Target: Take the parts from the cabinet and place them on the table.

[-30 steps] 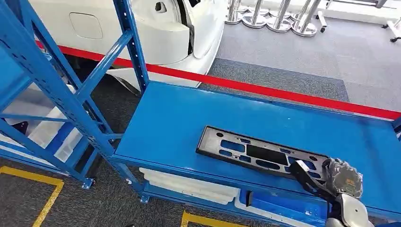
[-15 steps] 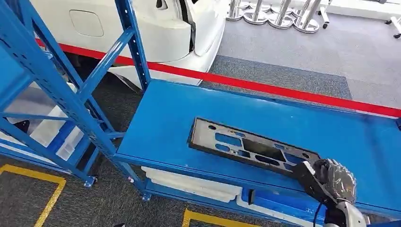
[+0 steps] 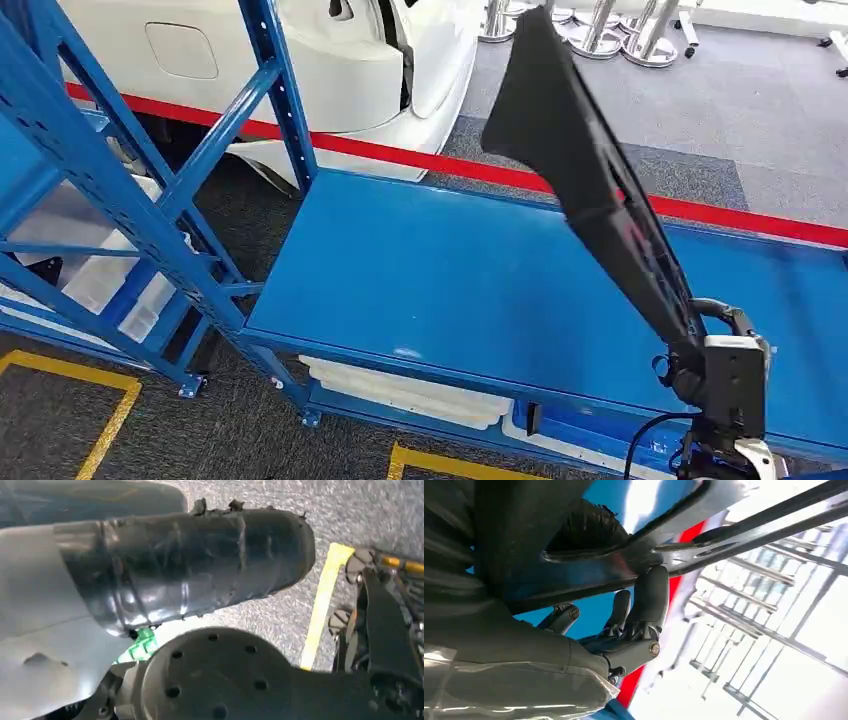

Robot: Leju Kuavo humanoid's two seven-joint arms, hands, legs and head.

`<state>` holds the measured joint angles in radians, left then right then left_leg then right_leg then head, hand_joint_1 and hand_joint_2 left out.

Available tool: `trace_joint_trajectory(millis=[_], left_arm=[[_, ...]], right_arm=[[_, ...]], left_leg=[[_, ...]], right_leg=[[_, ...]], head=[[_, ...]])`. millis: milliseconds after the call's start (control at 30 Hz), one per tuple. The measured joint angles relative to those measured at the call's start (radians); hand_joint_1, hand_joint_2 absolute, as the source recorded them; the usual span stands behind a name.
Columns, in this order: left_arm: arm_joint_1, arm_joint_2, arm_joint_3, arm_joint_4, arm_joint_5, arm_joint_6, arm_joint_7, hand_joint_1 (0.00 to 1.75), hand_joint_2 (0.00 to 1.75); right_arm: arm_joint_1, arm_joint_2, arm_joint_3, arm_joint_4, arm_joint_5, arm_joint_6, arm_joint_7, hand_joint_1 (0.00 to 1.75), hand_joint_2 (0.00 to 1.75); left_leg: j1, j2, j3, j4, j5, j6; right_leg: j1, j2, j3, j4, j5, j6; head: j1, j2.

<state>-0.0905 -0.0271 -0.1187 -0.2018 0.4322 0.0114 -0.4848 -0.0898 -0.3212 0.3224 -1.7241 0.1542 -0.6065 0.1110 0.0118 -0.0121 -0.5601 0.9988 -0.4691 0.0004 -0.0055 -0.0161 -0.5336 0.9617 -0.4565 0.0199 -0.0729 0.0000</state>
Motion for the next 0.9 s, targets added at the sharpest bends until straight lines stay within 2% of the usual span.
trace_joint_trajectory(millis=[67,100,133,167,200,233,267,300,333,367,400,433,533,567,600,633,667,700,733,767,800,867,900], left_arm=[[0.002,0.000,0.002,0.000,0.001,0.001,0.000,0.00,0.00],[0.002,-0.005,0.003,0.001,0.002,0.003,0.000,0.00,0.00],[0.001,-0.011,0.003,0.001,0.005,0.009,0.000,0.00,0.00],[0.001,-0.013,0.004,0.001,0.007,0.013,0.002,0.00,0.00],[0.001,-0.018,0.004,0.001,0.012,0.017,0.003,0.00,0.00],[0.002,-0.020,0.005,0.001,0.014,0.018,0.003,0.00,0.00],[0.002,-0.021,0.005,0.001,0.016,0.020,0.005,0.00,0.00],[0.001,-0.021,0.005,0.001,0.018,0.020,0.005,0.00,0.00],[0.001,-0.021,0.005,0.001,0.021,0.022,0.005,0.00,0.00],[0.000,-0.021,0.005,0.001,0.021,0.024,0.005,0.00,0.00],[-0.001,-0.021,0.005,0.001,0.022,0.026,0.005,0.00,0.00],[-0.001,-0.021,0.005,0.001,0.023,0.027,0.007,0.00,0.00],[-0.001,-0.021,0.005,0.001,0.026,0.028,0.007,0.00,0.00],[-0.001,-0.021,0.005,0.001,0.029,0.028,0.007,0.00,0.00],[-0.001,-0.021,0.005,0.001,0.032,0.028,0.007,0.00,0.00],[-0.001,-0.019,0.006,0.002,0.034,0.027,0.007,0.00,0.00],[-0.001,-0.013,0.006,0.002,0.034,0.023,0.007,0.00,0.00],[0.000,-0.008,0.006,0.002,0.035,0.019,0.007,0.00,0.00],[0.001,-0.003,0.006,0.002,0.035,0.016,0.007,0.00,0.00],[0.003,0.001,0.005,0.002,0.035,0.014,0.010,0.00,0.00],[0.003,0.005,0.005,0.002,0.035,0.011,0.011,0.00,0.00],[0.002,0.010,0.006,0.002,0.038,0.010,0.014,0.00,0.00],[0.002,0.011,0.006,0.002,0.040,0.011,0.015,0.00,0.00]], right_arm=[[0.013,0.001,-0.015,-0.060,-0.019,-0.012,-0.011,1.75,1.75],[0.019,0.002,-0.023,-0.088,-0.032,-0.019,-0.024,1.75,1.75],[0.023,0.004,-0.031,-0.114,-0.057,-0.028,-0.045,1.75,1.75],[0.028,0.008,-0.036,-0.138,-0.098,-0.039,-0.069,1.75,1.75],[0.036,0.013,-0.039,-0.157,-0.139,-0.048,-0.095,1.75,1.75],[0.046,0.018,-0.043,-0.176,-0.188,-0.052,-0.118,1.75,1.75],[0.056,0.023,-0.047,-0.194,-0.244,-0.055,-0.145,1.75,1.75],[0.061,0.029,-0.051,-0.213,-0.304,-0.058,-0.178,1.75,1.75],[0.063,0.034,-0.055,-0.227,-0.353,-0.058,-0.209,1.75,1.75],[0.064,0.039,-0.058,-0.241,-0.389,-0.058,-0.233,1.75,1.75],[0.065,0.041,-0.060,-0.255,-0.409,-0.059,-0.251,1.75,1.75],[0.066,0.047,-0.061,-0.267,-0.427,-0.059,-0.266,1.75,1.75],[0.086,0.063,-0.074,-0.289,-0.501,-0.059,-0.309,1.75,1.75],[0.091,0.068,-0.078,-0.295,-0.534,-0.059,-0.322,1.75,1.75],[0.095,0.079,-0.081,-0.297,-0.565,-0.059,-0.337,1.75,1.75],[0.095,0.084,-0.083,-0.298,-0.599,-0.059,-0.352,1.75,1.75],[0.100,0.089,-0.083,-0.297,-0.629,-0.059,-0.365,1.75,1.75],[0.108,0.092,-0.082,-0.297,-0.653,-0.059,-0.378,1.75,1.75],[0.113,0.096,-0.082,-0.295,-0.669,-0.059,-0.389,1.75,1.75],[0.116,0.099,-0.082,-0.293,-0.684,-0.059,-0.398,1.75,1.75],[0.116,0.102,-0.082,-0.292,-0.699,-0.059,-0.405,1.75,1.75],[0.116,0.107,-0.082,-0.287,-0.724,-0.059,-0.415,1.75,1.75],[0.117,0.108,-0.082,-0.285,-0.730,-0.059,-0.418,1.75,1.75]], left_leg=[[0.009,0.000,0.003,-0.006,0.006,0.014],[0.009,0.000,0.003,-0.008,0.007,0.018],[0.009,0.000,0.002,-0.008,0.008,0.024],[0.009,-0.001,0.001,-0.008,0.008,0.024],[0.009,-0.001,0.001,-0.008,0.007,0.025],[0.009,-0.002,0.001,-0.008,0.006,0.026],[0.009,-0.003,0.002,-0.008,0.006,0.026],[0.008,-0.004,0.003,-0.008,0.006,0.025],[0.007,-0.005,0.005,-0.008,0.005,0.025],[0.005,-0.005,0.007,-0.009,0.005,0.024],[0.006,-0.005,0.007,-0.010,0.004,0.022],[0.001,-0.006,0.005,-0.008,0.002,0.014],[0.006,-0.002,0.011,-0.019,0.005,-0.007],[0.007,-0.001,0.013,-0.013,-0.002,-0.012],[0.005,0.001,0.005,0.010,-0.021,-0.015],[0.004,0.001,-0.022,0.070,-0.062,-0.017],[0.004,0.001,-0.062,0.158,-0.105,-0.018],[0.004,0.001,-0.099,0.235,-0.134,-0.021],[0.004,0.001,-0.123,0.281,-0.141,-0.023],[0.005,0.001,-0.126,0.281,-0.127,-0.025],[0.005,0.001,-0.108,0.241,-0.094,-0.026],[0.007,0.001,-0.025,0.067,-0.002,-0.027],[0.008,0.001,0.006,0.003,0.011,-0.025]], right_leg=[[-0.001,0.002,-0.008,0.012,-0.012,0.009],[-0.002,0.004,-0.029,0.055,-0.042,0.015],[-0.006,0.004,-0.061,0.129,-0.080,0.019],[-0.008,0.005,-0.107,0.227,-0.119,0.023],[-0.009,0.005,-0.144,0.301,-0.143,0.025],[-0.009,0.005,-0.166,0.341,-0.147,0.025],[-0.009,0.005,-0.165,0.328,-0.126,0.023],[-0.009,0.006,-0.142,0.268,-0.087,0.018],[-0.008,0.006,-0.104,0.184,-0.042,0.010],[-0.005,0.006,-0.058,0.087,0.001,-0.002],[0.000,0.005,-0.028,0.022,0.013,-0.015],[0.003,0.003,-0.018,-0.001,0.003,-0.017],[0.007,0.004,-0.017,-0.008,0.006,-0.019],[-0.005,0.003,0.004,-0.030,0.018,-0.022],[-0.003,0.001,0.012,-0.041,0.022,-0.024],[-0.003,0.001,0.014,-0.043,0.025,-0.028],[-0.003,0.001,0.013,-0.042,0.026,-0.030],[-0.003,0.001,0.014,-0.042,0.025,-0.031],[-0.003,0.001,0.013,-0.040,0.024,-0.032],[-0.003,0.001,0.013,-0.039,0.023,-0.032],[-0.004,0.003,0.014,-0.036,0.020,-0.030],[-0.006,0.006,0.015,-0.025,0.013,-0.023],[-0.005,0.006,0.011,-0.016,0.007,-0.017]], head=[[-0.001,0.000],[0.003,0.000],[0.003,0.000],[0.002,0.000],[0.002,0.000],[0.002,0.000],[0.002,0.000],[0.002,0.000],[0.002,0.000],[0.002,0.000],[0.002,0.000],[0.002,0.000],[0.002,0.000],[0.000,0.000],[0.000,0.000],[-0.001,0.000],[-0.002,0.000],[-0.001,0.000],[0.000,0.000],[-0.001,0.000],[-0.001,0.000],[-0.001,0.000],[-0.002,0.000]])
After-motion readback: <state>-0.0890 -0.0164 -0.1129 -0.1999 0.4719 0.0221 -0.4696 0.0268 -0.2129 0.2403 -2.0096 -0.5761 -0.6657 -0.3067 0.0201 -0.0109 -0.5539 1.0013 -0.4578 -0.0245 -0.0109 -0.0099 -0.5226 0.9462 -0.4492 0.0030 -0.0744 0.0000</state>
